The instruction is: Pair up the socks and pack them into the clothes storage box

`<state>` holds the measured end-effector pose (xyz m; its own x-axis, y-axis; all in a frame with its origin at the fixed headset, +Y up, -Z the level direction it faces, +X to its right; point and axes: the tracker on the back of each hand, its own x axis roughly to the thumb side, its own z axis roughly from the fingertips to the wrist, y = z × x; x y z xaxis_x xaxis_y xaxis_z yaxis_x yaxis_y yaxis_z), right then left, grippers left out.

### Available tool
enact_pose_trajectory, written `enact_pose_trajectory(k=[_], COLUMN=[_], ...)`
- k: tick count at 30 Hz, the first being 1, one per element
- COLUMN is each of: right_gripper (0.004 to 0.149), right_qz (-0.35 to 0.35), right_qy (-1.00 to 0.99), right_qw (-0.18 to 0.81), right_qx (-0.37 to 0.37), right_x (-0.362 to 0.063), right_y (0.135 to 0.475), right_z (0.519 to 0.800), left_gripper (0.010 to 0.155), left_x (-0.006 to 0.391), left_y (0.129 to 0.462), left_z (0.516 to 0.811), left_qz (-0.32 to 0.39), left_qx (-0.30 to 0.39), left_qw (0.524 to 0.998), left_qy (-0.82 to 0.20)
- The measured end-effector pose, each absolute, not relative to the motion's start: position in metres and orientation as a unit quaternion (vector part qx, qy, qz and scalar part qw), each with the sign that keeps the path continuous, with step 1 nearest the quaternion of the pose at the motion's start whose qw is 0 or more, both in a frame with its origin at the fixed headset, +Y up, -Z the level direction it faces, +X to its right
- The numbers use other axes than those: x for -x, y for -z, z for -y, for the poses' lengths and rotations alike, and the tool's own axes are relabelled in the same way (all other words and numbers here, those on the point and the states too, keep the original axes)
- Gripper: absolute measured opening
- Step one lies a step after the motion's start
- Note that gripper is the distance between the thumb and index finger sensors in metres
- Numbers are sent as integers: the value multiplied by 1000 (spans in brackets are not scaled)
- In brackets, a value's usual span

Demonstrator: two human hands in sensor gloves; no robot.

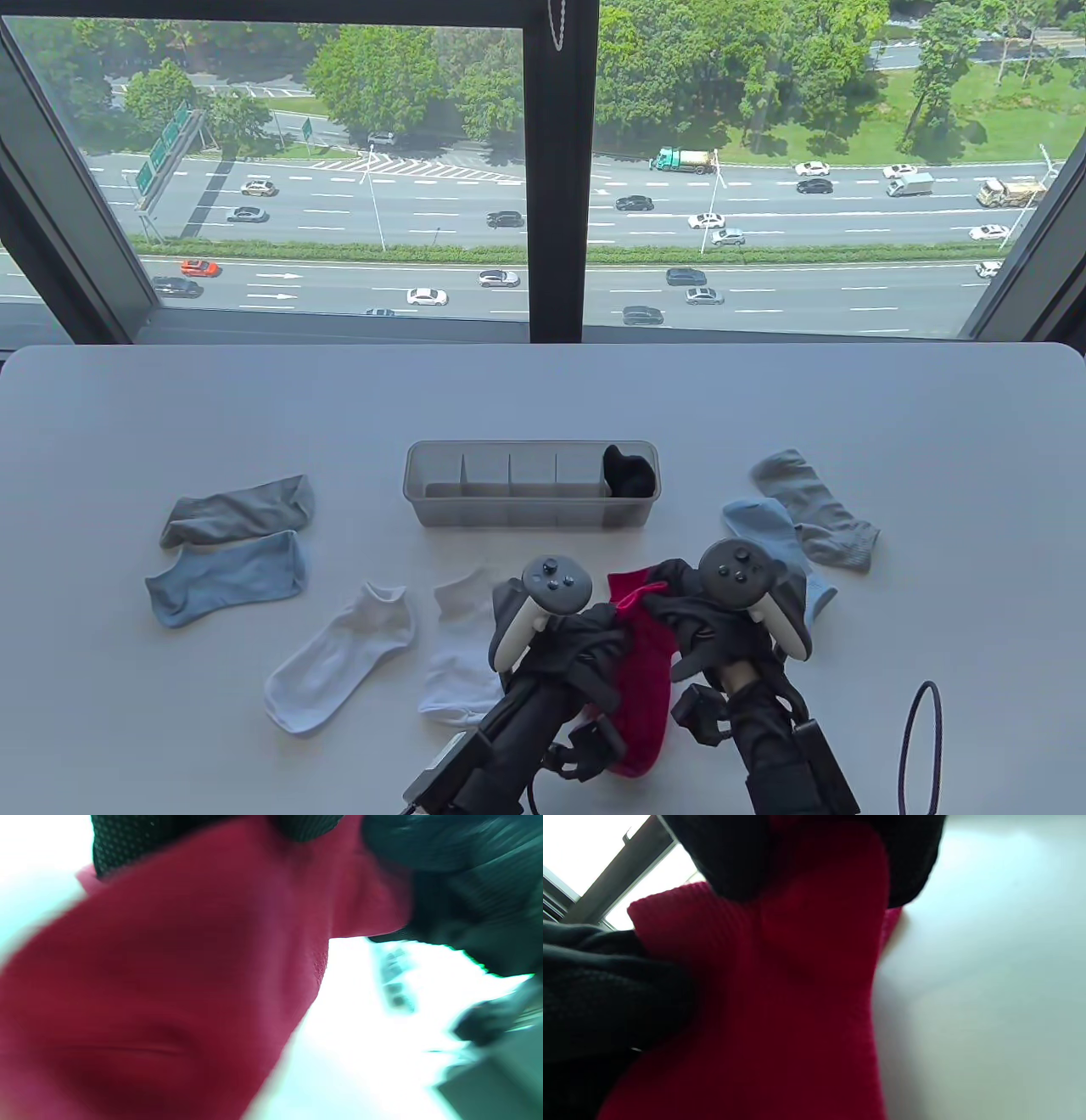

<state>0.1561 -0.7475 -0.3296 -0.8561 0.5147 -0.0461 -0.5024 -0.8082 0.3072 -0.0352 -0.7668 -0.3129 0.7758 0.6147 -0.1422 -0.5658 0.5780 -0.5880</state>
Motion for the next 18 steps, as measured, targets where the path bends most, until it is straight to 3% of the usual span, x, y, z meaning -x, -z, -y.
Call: enact_pose_trajectory(k=[5,7,9,11,15,18], right_gripper=[41,41,40,41,40,40], right_qz=[-254,-273,-292,-304,-325,-295], right_qy=[-938,-931,-924,-917,-899,-904], right_qw=[219,215,214,216,242,265], right_qx=[-88,-111,-124,-141,-166,-162], right_x=[-142,-137,-133,-130,-129,-130], right_y=[329,327,325,324,321,321], right_z=[757,756,755,755,756,747], left_gripper=[53,50,50,56,63,54], left_x=[45,52,57,57,47,38], left_y=[311,309,307,308,313,313], left_z=[757,746,735,732,753,763], left_qz=[44,41,26,42,73,67], left_qx=[381,328,233,204,295,281], left_qw=[855,890,925,937,923,944], left_qy=[-348,-316,-299,-280,-238,-159])
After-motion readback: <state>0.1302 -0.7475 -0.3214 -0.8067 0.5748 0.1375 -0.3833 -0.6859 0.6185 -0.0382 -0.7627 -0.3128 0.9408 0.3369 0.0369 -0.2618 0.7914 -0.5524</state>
